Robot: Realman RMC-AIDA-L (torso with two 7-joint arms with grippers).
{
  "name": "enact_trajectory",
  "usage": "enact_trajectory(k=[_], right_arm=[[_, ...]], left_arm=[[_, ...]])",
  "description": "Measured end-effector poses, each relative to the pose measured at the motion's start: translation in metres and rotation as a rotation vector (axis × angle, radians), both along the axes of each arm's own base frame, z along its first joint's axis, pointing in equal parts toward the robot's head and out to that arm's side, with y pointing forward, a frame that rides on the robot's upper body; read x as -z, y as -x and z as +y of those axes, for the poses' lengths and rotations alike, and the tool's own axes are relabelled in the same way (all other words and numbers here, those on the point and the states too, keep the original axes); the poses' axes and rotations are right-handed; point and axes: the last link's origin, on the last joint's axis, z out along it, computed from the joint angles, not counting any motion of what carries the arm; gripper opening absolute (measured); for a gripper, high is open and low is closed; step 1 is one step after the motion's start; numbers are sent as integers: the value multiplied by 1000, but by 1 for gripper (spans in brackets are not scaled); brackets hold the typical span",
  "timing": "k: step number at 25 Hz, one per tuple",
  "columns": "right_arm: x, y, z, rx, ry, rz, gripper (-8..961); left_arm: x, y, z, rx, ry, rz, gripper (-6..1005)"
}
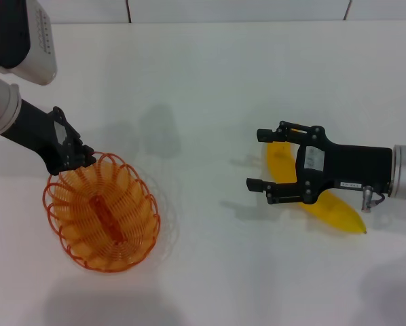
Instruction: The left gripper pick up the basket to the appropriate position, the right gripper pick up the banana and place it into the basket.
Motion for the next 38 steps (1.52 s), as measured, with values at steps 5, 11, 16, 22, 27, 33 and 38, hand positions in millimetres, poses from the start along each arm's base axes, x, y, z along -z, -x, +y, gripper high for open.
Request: enact_trajectory(k=[5, 11, 16, 22, 27, 33, 38], right_arm=[[0, -1, 0, 3, -2, -4, 858], [0, -1, 0, 5, -4, -5, 856], [1, -1, 0, 5, -3, -4, 855], [1, -1, 0, 5, -1, -5, 853], [1, -2, -1, 9, -3, -4, 852], [0, -4, -2, 17, -7, -2, 850], [0, -4, -2, 18, -8, -2, 849]], left_arm=[[0, 0, 0, 0, -1, 0, 104], [0, -2, 1, 1, -4, 2, 98], [-1, -2, 1, -4, -8, 0, 67], [-1, -3, 2, -7, -12, -3, 55], [-6, -6, 4, -68, -48, -27, 56], [-20, -18, -5, -147, -36, -120, 57], [-29, -25, -8, -240, -64, -200, 58]])
